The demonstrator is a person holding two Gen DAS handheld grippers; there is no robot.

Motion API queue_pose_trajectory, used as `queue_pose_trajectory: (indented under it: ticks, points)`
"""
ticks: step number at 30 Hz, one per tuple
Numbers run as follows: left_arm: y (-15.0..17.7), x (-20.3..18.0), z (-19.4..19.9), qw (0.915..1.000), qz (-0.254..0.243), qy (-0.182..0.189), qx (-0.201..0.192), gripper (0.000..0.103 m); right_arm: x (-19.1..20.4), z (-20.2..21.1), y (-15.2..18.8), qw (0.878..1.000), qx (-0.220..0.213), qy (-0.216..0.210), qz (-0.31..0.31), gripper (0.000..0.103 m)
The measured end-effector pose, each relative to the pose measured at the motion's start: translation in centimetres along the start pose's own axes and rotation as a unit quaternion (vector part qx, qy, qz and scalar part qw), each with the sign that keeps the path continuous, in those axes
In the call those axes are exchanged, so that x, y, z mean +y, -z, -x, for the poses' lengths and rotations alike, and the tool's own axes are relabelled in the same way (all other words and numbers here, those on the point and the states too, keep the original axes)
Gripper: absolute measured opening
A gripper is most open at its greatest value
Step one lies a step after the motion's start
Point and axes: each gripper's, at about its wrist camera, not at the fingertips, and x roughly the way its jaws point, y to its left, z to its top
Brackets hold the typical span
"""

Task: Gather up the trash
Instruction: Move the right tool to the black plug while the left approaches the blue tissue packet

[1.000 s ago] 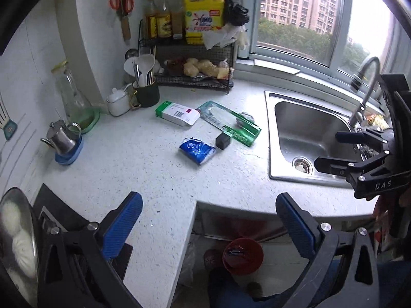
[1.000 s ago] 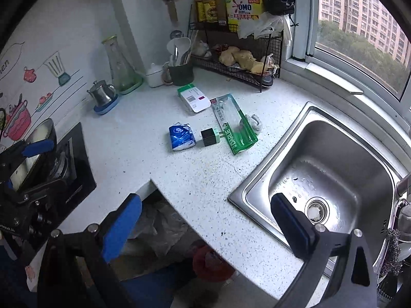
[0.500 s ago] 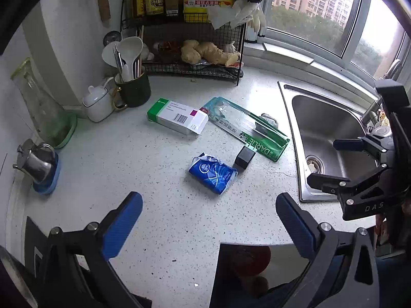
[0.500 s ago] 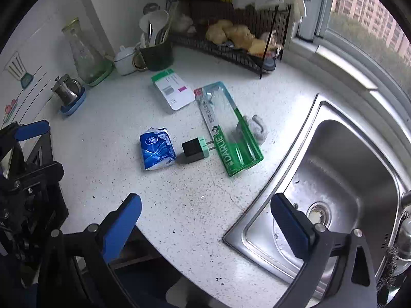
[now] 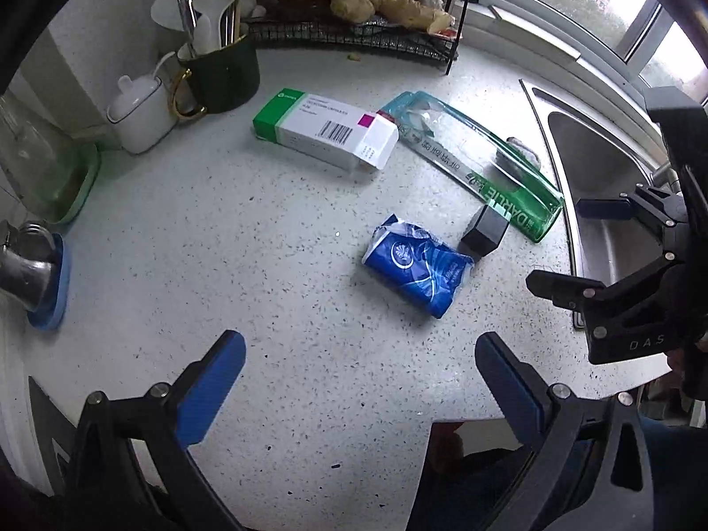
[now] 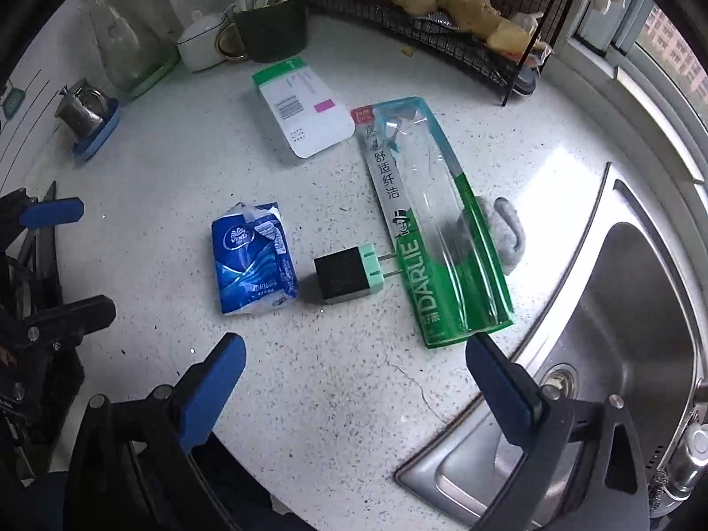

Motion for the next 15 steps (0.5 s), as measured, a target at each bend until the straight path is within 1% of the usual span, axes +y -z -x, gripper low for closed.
queue_pose_trajectory:
  ticks: [3,5,7,9,11,13,15]
  points:
    - [-0.3,0.3,-0.1,0.9999,-0.012,-0.005,0.003,0.103,0.0,-0.7,-0.9,1.0,-0.006,-0.006,0.004,0.1]
    - [-0.6,0.8,-0.1,0.9998,-0.004,0.011,0.013,0.103,0.0,-1.4,-1.6,1.0,0.002,-0.007,0.011,0.1]
    - [-0.9,1.4,0.7,0.9993,0.009,0.034,0.008,0.103,0.3,-2.2,-2.3,1.0,0.007,0.003,0.024,0.097]
    - [-1.2,1.9,1.5,0.999,0.013,0.042,0.002,0.103,0.4,-3.0,-2.7,0.999,0.016,0.005,0.032,0.085]
    - [-1.6,2.3,1.7,0.9994,0.009,0.035,0.001,0.103,0.3,-3.8,-2.9,0.999,0.028,-0.003,0.028,0.083]
    - [-1.8,2.7,1.6,0.9995,0.009,0.03,0.002,0.103,0.1,-4.6,-3.1,0.999,0.036,0.002,0.028,0.081]
    - [-1.9,2.9,1.2,0.9995,0.01,0.03,0.007,0.103,-0.1,-5.2,-3.0,0.999,0.04,0.009,0.03,0.071]
